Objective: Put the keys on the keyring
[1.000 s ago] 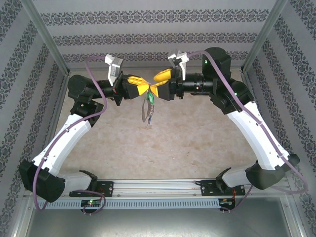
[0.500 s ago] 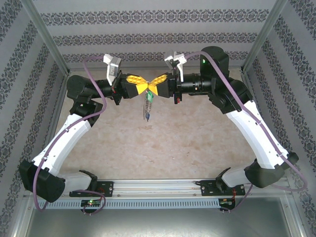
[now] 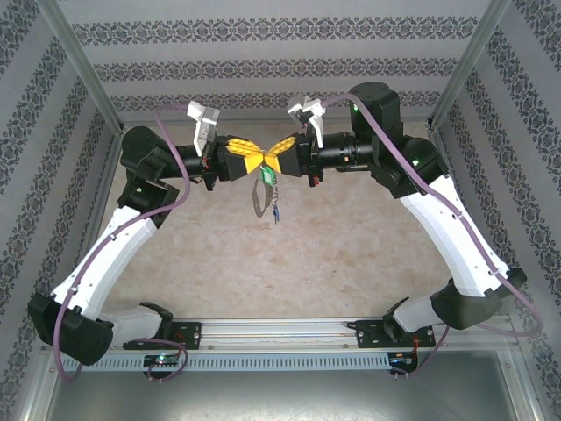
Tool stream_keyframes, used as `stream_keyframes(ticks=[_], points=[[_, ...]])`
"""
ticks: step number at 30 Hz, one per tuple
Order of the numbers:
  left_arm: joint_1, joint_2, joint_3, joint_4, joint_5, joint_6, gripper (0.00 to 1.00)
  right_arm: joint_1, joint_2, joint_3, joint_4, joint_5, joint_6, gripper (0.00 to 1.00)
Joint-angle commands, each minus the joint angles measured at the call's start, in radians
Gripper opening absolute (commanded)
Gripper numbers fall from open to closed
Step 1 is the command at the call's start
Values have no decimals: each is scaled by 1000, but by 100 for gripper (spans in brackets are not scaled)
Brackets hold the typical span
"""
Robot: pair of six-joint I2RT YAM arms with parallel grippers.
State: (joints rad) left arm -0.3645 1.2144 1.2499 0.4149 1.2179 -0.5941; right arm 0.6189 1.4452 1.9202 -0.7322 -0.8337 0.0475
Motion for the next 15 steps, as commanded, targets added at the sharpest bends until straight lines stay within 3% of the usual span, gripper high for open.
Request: stream_keyframes(ticks=[1,4,15], points=[[7,-23,35,-155,13,115,21,1,-2,61,-62,48,-82,0],[14,-37,56,-263,-2,189,27,4,-1,80,-122,74,-122,0],[16,-18,253,-794,-55,562,31,40,93,251,-439,181,-288,0]])
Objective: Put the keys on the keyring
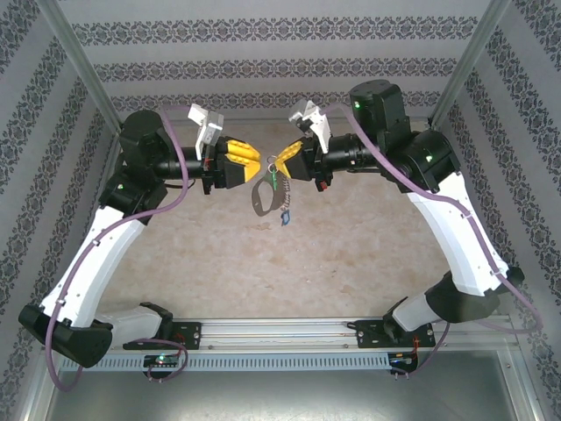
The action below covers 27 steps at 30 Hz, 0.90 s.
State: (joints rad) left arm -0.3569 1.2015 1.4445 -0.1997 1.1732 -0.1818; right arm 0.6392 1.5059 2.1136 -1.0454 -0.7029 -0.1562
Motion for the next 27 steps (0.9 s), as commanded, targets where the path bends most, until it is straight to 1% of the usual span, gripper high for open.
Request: stream_keyframes(ticks=[1,4,7,10,15,21,25,27], points=[[5,-3,73,-204,-19,173,33,26,49,85,-163,67,-102,0],[-8,5,107,-290,-84,251,42,43,83,141,-239,103,-141,0],[-41,35,179,-455,-165,385,44,54,100,174,-275,117,-157,0],[-58,72,247,-576,-181,472,44,60,105,188,-293,123,-163,0],[-72,83,266,-582,-178,485,43,74,119,215,-333,140,-174,0],[-106,119,310,-633,-190,524,41,93,137,230,-352,169,-172,0],[-122,130,320,-636,-183,527,37,99,155,251,-362,175,-163,0],[-130,133,314,-637,-183,528,32,100,161,259,-365,173,-158,0]])
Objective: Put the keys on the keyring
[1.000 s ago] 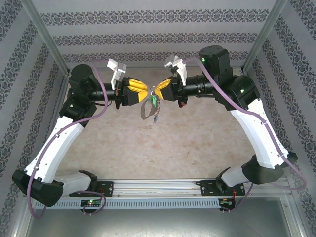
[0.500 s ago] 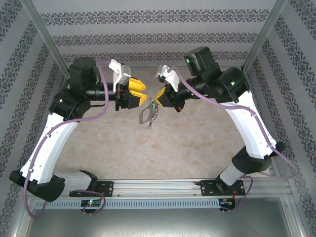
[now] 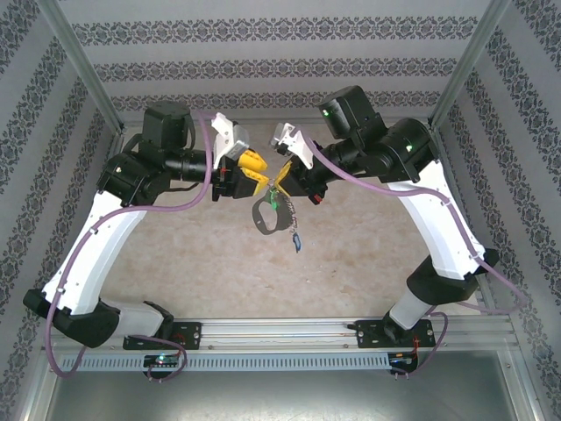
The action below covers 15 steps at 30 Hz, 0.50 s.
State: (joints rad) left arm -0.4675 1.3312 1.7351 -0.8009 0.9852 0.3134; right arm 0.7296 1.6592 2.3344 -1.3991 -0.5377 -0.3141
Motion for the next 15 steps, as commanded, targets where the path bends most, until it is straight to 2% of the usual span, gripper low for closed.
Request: stream_keyframes(ticks=[1,6,9,15], points=[[-21,3,20,-37,7,33,30,8,9,41,-12,6,0,0],[-28,-2,-9,-52,-4,45,28,11,13,46,-17,1,1,0],[-32,-4,-22,-63,-13,56,24,11,18,51,-17,-3,0,0],[-33,11,-20,-55,-11,57,23,15,25,55,-15,-15,-1,0]])
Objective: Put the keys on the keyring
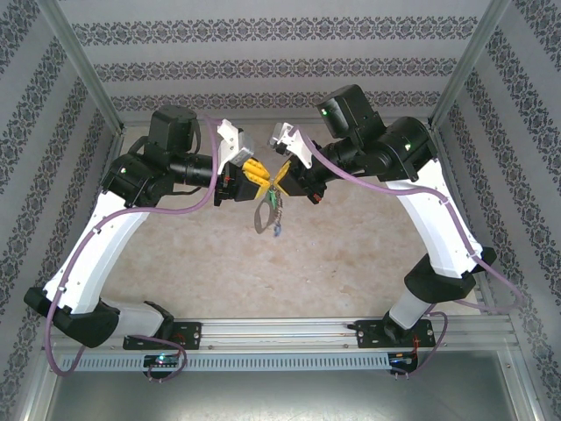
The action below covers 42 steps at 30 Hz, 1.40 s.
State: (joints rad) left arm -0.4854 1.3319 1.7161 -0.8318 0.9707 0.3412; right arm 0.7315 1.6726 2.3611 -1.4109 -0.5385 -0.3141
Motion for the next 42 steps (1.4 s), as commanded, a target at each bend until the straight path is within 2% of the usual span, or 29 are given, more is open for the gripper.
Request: stream_keyframes(ticks=[1,4,7,10,14,18,19,20,22,23,26,30,39,42], points=[[-16,12,-1,-22,6,28,22,14,13,27,-2,-17,-1,0],[-16,11,-7,-15,9,23,18,17,12,20,-6,-13,-2,0],[-18,9,-14,-8,20,14,6,19,9,11,-7,-8,-6,0],[-19,12,-18,-5,23,10,6,20,5,11,-6,-8,-6,0],[-24,21,-11,-1,37,6,0,19,3,9,-4,-8,-9,0],[-24,24,-11,28,67,-15,0,16,-5,10,-1,2,-7,0],[-25,20,-17,47,73,-28,0,17,-9,8,1,15,-2,2],[-24,14,-27,75,82,-47,0,15,-16,4,3,23,2,12],[-17,-7,-71,180,108,-115,0,5,-35,-16,16,21,17,28],[-8,-26,-106,261,122,-169,0,-4,-54,-37,30,8,30,32],[23,-75,-216,531,163,-353,0,-38,-123,-142,115,-56,86,36],[64,-113,-324,868,200,-602,0,-82,-226,-285,246,-144,171,37],[122,-117,-393,1238,243,-881,0,-122,-304,-437,445,-270,298,27],[127,-111,-403,1330,247,-950,0,-122,-316,-494,567,-323,370,27]])
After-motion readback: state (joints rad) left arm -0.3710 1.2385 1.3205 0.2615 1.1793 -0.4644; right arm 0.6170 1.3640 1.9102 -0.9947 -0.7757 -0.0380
